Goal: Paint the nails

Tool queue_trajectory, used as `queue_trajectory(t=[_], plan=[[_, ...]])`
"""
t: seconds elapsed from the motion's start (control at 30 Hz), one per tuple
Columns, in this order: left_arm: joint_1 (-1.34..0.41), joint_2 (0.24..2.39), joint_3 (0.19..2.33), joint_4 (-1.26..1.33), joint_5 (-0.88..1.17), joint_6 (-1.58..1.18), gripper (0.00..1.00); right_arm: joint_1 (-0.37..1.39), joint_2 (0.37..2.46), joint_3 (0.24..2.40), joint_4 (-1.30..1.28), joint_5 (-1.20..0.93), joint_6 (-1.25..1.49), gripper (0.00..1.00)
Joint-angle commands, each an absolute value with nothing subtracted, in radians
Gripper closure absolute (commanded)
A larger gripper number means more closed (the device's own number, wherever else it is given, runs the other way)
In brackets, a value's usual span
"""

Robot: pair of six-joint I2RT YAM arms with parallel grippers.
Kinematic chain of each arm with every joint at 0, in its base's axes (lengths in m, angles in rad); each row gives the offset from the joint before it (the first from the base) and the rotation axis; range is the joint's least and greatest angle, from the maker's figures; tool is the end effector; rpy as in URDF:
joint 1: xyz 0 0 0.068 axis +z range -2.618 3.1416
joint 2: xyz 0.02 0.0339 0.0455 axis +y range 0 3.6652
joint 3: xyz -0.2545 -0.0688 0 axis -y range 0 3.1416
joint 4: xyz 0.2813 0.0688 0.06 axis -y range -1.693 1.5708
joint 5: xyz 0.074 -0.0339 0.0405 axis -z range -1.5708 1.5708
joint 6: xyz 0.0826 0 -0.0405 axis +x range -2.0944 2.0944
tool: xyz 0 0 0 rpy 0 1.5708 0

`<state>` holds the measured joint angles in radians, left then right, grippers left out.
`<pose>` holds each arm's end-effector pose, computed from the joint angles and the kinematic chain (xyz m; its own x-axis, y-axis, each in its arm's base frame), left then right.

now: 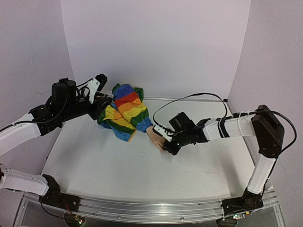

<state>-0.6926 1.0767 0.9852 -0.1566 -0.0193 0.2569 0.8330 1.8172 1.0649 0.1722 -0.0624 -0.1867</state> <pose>0.2601 -0.2138 0.3332 -0.0242 0.3502 -0.9364 0.6516 0.7159 0.2509 0.3051 0.3433 0.1262 -0.2187 -0.5160 -0.8282 -0.8286 0.5465 -0.1217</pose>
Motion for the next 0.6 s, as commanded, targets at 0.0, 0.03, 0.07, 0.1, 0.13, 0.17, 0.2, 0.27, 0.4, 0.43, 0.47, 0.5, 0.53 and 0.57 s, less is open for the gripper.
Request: queue_trajectory(t=[0.0,0.03,0.07,0.1,0.13,0.17,0.2,0.27,0.4,0.43,0.47,0.5,0.53,0.57], plan=[[-0.689,1.069,0.998,-0.101,-0.007,0.25,1.0,0.84,1.834,1.11,0.175,-0.077,-0.194,1.0],[-0.689,1.071,0.999,-0.101,-0.006,0.25,1.0,0.84,1.837,1.113,0.175,-0.079,-0.196,1.0],[-0.69,1.071,0.999,-0.101,-0.005,0.249,1.0,0.839,1.841,1.115,0.175,-0.08,-0.195,1.0],[-0.689,1.071,1.0,-0.101,-0.006,0.249,1.0,0.84,1.844,1.118,0.176,-0.08,-0.196,1.0],[-0.689,1.072,1.0,-0.101,-0.006,0.249,1.0,0.84,1.848,1.119,0.176,-0.079,-0.197,1.0],[-0.689,1.073,1.0,-0.101,-0.005,0.249,1.0,0.839,1.851,1.122,0.178,-0.079,-0.199,1.0],[-0.69,1.073,1.0,-0.101,-0.005,0.249,1.0,0.839,1.854,1.124,0.178,-0.079,-0.199,1.0],[-0.689,1.074,1.0,-0.101,-0.005,0.25,1.0,0.839,1.859,1.127,0.176,-0.078,-0.201,1.0],[-0.689,1.075,1.002,-0.101,-0.005,0.25,1.0,0.841,1.862,1.125,0.176,-0.074,-0.202,1.0],[-0.689,1.077,1.002,-0.101,-0.005,0.25,1.0,0.839,1.863,1.124,0.176,-0.074,-0.203,1.0],[-0.689,1.078,1.002,-0.101,-0.005,0.25,1.0,0.84,1.864,1.124,0.178,-0.073,-0.203,1.0],[-0.689,1.079,1.001,-0.102,-0.004,0.249,1.0,0.84,1.866,1.126,0.177,-0.073,-0.202,1.0],[-0.689,1.08,1.003,-0.101,-0.003,0.249,1.0,0.84,1.867,1.127,0.177,-0.073,-0.204,1.0],[-0.689,1.081,1.002,-0.101,-0.003,0.249,1.0,0.839,1.869,1.129,0.177,-0.074,-0.204,1.0]])
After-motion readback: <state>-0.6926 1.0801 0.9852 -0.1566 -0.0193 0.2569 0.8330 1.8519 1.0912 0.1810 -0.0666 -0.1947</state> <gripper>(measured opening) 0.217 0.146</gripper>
